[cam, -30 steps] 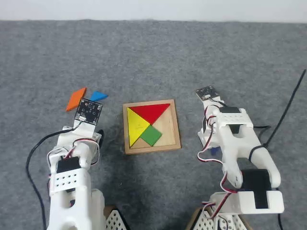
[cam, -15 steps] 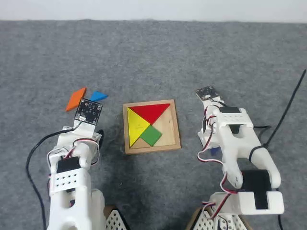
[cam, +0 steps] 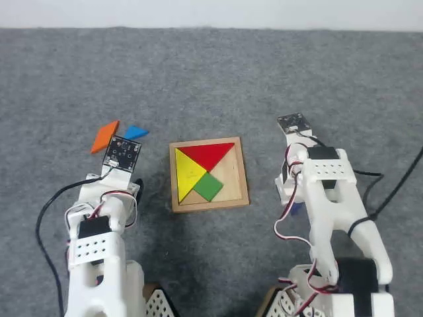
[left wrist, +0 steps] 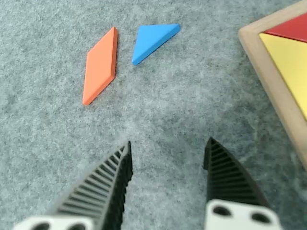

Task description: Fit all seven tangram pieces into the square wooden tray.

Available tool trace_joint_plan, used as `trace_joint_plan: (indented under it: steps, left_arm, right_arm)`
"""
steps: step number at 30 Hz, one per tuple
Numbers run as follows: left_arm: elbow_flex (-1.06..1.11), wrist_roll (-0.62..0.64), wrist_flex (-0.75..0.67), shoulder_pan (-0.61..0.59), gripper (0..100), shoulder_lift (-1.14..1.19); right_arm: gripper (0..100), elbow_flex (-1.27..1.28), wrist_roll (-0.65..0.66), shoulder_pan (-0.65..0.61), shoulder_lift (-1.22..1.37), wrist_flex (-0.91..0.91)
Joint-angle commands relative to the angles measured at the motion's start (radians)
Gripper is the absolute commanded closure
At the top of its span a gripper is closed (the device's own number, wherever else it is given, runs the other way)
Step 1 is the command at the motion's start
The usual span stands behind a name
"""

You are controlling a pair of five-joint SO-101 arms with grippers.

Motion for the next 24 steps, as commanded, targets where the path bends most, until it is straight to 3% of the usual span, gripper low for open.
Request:
trace_joint_plan:
  steps: [1,7,12,24]
  left_arm:
    - [-0.008,-0.009,-0.023,0.002,76,-0.025]
    - [-0.008,-0.009,-0.023,0.002,76,-0.025]
    - [-0.008,-0.009,-0.023,0.002,76,-0.025]
    - [-0.008,-0.009,-0.023,0.003,76,-0.025]
  right_arm:
    - [78.6,-0.037,-0.012,-0.005,-0.05,-0.022]
    - [78.6,-0.037,-0.017,-0.073,0.079,-0.054]
    - [78.6,-0.048,0.008,-0.053,0.223,-0.125]
    - [79.0,-0.087,0.044,-0.024,0.24,-0.084]
